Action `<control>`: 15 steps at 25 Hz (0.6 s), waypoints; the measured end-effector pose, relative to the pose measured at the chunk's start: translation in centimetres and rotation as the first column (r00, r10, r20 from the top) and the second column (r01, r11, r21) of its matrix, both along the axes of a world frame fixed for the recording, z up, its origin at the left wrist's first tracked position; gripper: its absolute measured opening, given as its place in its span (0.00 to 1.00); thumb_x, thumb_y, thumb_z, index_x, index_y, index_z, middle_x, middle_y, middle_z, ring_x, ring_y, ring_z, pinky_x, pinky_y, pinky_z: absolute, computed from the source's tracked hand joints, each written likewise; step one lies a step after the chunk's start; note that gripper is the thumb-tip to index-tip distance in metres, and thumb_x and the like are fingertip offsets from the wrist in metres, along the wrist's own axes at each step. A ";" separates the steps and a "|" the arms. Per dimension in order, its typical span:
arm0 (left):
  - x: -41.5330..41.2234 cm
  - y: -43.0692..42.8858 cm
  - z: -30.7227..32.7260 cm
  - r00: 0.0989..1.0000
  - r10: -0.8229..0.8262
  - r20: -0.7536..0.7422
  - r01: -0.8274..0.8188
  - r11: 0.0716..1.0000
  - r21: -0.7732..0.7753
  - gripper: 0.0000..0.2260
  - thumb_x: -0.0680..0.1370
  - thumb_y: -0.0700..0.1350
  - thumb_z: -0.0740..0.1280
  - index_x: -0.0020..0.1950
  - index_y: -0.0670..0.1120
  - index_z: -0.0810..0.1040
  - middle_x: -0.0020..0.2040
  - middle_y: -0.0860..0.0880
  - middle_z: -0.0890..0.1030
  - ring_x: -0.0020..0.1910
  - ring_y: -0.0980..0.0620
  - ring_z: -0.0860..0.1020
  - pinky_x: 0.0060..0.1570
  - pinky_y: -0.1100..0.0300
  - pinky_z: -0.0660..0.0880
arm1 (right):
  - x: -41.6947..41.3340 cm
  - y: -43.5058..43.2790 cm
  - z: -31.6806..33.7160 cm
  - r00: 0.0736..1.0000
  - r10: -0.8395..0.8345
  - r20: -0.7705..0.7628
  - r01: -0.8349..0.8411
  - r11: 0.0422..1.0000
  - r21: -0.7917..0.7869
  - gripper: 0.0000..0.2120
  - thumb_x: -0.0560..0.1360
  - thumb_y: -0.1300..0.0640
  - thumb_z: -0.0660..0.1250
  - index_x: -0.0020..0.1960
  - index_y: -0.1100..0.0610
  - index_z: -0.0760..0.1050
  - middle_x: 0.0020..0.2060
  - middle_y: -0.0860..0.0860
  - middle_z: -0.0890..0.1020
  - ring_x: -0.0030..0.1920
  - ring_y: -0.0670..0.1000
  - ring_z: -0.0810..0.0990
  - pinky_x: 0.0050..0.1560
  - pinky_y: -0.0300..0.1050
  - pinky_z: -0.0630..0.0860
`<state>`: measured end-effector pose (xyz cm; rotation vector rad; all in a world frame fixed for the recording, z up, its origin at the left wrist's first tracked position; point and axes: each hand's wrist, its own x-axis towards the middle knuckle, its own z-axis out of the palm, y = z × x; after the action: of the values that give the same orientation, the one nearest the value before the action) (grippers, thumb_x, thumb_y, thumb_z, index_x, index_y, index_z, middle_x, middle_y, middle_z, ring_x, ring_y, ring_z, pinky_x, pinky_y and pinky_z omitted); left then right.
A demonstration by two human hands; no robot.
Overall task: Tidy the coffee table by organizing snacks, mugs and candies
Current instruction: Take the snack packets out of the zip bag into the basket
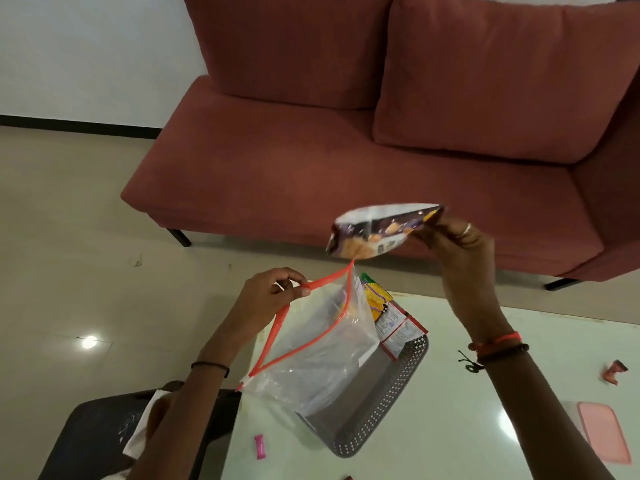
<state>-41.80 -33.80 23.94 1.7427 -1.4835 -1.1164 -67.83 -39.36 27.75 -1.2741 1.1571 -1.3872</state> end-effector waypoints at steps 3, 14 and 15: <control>0.5 0.1 -0.1 1.000 0.002 0.005 -0.002 1.000 0.002 0.02 0.72 0.46 0.73 0.43 0.53 0.82 0.38 0.44 0.80 0.31 0.53 0.76 0.33 0.68 0.70 | -3.8 -0.6 -2.9 0.974 -0.223 -0.025 0.225 0.967 0.116 0.08 0.73 0.66 0.68 0.45 0.56 0.84 0.31 0.41 0.85 0.37 0.41 0.80 0.46 0.33 0.78; 1.6 -0.4 -1.2 0.999 0.021 -0.027 -0.021 1.000 -0.016 0.03 0.71 0.45 0.73 0.41 0.52 0.82 0.35 0.47 0.78 0.29 0.57 0.74 0.31 0.73 0.69 | -5.5 2.8 -23.1 0.367 0.457 -0.810 0.218 0.805 0.552 0.14 0.76 0.61 0.61 0.56 0.55 0.82 0.53 0.59 0.82 0.54 0.60 0.81 0.53 0.48 0.77; 1.6 -0.4 -1.4 0.999 0.021 -0.036 -0.022 1.000 -0.013 0.04 0.71 0.45 0.73 0.40 0.54 0.81 0.34 0.48 0.78 0.29 0.59 0.74 0.31 0.73 0.69 | -5.0 3.0 -24.1 0.340 0.484 -0.806 0.211 0.796 0.567 0.14 0.76 0.61 0.60 0.57 0.55 0.81 0.54 0.58 0.82 0.55 0.60 0.80 0.54 0.48 0.77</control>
<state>-40.17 -34.23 22.55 1.7173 -1.4442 -1.1186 -72.87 -36.36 3.62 -1.6424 1.9681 0.1349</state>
